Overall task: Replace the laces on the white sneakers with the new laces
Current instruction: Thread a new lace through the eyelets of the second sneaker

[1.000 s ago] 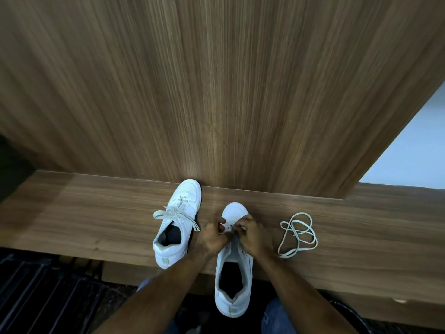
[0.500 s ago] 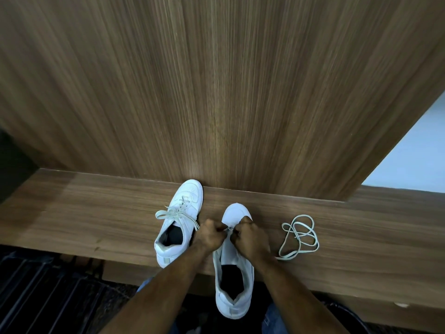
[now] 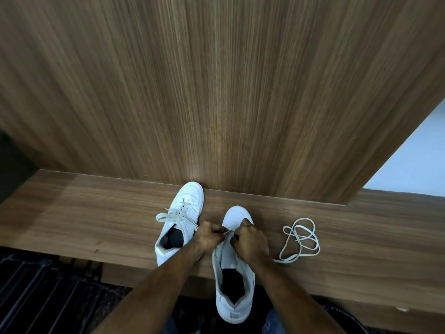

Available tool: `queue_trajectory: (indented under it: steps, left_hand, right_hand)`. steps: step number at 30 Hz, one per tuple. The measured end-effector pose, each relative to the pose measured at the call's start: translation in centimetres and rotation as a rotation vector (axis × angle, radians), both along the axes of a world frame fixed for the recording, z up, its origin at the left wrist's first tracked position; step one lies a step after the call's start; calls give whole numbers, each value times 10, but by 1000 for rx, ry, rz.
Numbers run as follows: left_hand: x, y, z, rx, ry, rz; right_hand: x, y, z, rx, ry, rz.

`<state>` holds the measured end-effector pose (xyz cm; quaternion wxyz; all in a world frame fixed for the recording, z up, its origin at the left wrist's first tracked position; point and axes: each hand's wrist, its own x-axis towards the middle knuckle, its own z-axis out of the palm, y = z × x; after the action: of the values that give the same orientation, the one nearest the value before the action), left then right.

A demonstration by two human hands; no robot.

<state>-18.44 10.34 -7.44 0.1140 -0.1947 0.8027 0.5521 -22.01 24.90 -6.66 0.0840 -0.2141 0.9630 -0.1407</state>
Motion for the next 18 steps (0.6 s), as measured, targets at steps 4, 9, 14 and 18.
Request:
queue_trajectory:
  steps: [4,9,14,18]
  left_hand:
    - [0,2,0,-15,-19,7]
    - [1,4,-1,8,-59,78]
    - [4,8,5,84,-89,174]
    - [2,9,1,-58,-34,93]
  right_hand:
    - [5,3,-3,-6,-17,-20]
    - [4,6,-2,1,-36,21]
    - [4,8,-3,-29,-46,24]
    - [2,6,-2,-17,-46,2]
